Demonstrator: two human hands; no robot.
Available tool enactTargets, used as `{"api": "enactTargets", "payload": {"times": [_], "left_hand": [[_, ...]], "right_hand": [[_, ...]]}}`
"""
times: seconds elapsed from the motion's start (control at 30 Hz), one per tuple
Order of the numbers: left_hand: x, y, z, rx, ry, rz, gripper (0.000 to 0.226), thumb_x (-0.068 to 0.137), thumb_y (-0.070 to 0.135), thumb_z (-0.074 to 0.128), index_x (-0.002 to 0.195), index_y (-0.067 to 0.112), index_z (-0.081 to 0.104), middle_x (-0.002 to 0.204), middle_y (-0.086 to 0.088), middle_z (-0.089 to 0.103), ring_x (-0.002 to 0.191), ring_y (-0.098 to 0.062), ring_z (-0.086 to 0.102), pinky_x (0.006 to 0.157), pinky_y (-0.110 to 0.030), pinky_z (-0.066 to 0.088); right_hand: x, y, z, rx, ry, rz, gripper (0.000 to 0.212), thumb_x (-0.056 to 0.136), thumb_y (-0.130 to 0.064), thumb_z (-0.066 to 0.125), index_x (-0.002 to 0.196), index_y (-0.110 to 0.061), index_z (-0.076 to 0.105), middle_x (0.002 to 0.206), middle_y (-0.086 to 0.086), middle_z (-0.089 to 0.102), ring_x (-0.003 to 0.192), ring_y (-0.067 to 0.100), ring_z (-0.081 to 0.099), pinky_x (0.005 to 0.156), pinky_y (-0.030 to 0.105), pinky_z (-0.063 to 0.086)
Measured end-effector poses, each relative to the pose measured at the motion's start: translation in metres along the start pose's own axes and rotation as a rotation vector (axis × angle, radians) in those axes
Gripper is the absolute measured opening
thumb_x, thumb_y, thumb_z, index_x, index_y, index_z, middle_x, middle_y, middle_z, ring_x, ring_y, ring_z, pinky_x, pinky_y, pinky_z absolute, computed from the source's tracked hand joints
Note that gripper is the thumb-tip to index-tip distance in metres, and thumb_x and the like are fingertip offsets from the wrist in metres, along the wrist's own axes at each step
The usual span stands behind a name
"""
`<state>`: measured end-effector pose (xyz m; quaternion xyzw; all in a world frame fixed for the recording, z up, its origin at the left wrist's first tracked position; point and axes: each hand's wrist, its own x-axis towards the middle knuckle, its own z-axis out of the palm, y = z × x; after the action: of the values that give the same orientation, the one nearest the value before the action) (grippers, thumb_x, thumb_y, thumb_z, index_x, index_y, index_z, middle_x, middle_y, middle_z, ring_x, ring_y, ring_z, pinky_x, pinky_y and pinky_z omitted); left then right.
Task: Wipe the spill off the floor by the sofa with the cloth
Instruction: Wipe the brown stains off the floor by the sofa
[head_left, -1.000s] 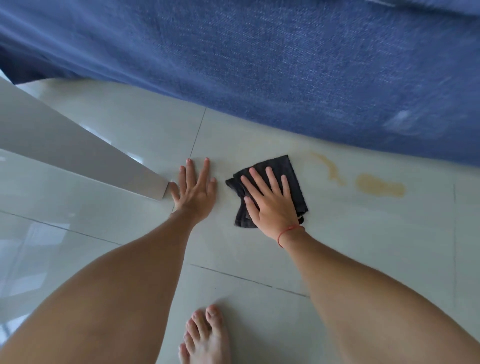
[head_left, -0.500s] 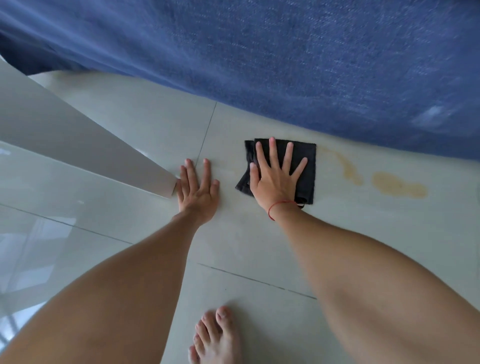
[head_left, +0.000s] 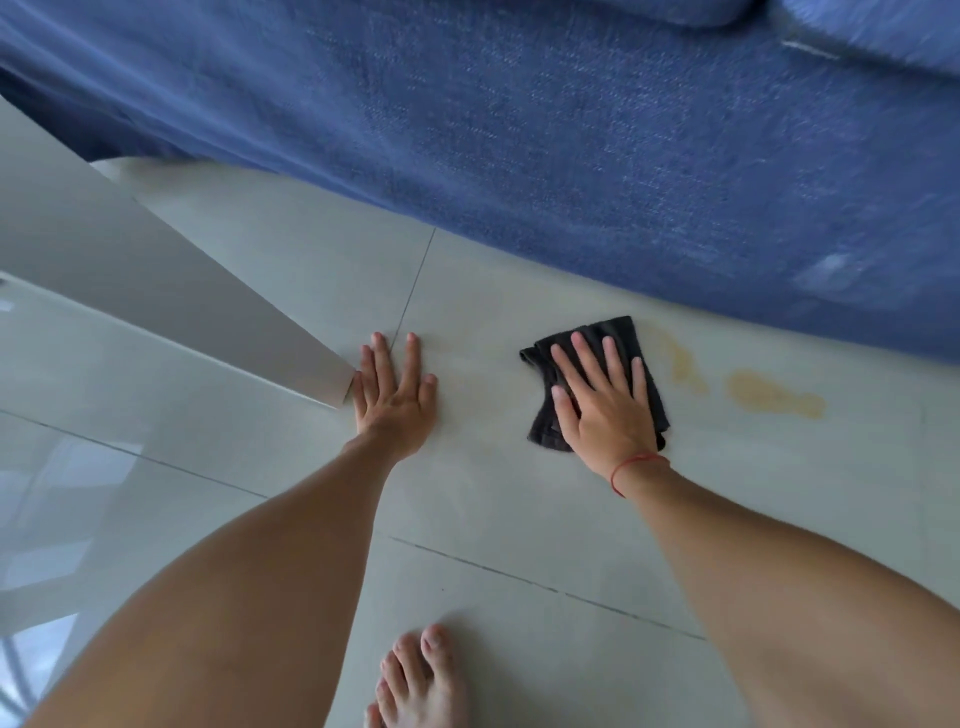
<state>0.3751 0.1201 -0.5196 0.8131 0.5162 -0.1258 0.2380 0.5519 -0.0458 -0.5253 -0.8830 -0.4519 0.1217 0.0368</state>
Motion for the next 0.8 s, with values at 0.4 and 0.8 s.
{"api": "enactTargets", "payload": {"times": [0.4,0.8], "left_hand": [[0.007,-0.006,0.007,0.011,-0.005,0.006,0.059,0.098,0.043,0.015,0.148,0.035,-0.015,0.156,-0.006,-0.026,0.143,-0.022,-0.023,0.115,-0.039,-0.009],[-0.007,0.057,0.008,-0.034,0.122,0.069,0.057,0.099,0.039,0.017,0.151,0.025,0.001,0.160,-0.005,-0.011,0.145,-0.023,-0.015,0.115,-0.039,-0.011]], "right_hand": [[0.033,-0.094,0.010,0.049,-0.011,-0.036,0.053,0.096,-0.049,0.031,0.148,-0.038,0.027,0.162,-0.005,0.020,0.149,0.035,0.010,0.111,0.070,0.000],[-0.054,0.008,0.006,0.059,-0.017,0.093,0.050,0.099,-0.041,0.028,0.149,-0.038,0.025,0.160,-0.013,0.020,0.150,0.022,0.014,0.119,0.053,0.008]]}}
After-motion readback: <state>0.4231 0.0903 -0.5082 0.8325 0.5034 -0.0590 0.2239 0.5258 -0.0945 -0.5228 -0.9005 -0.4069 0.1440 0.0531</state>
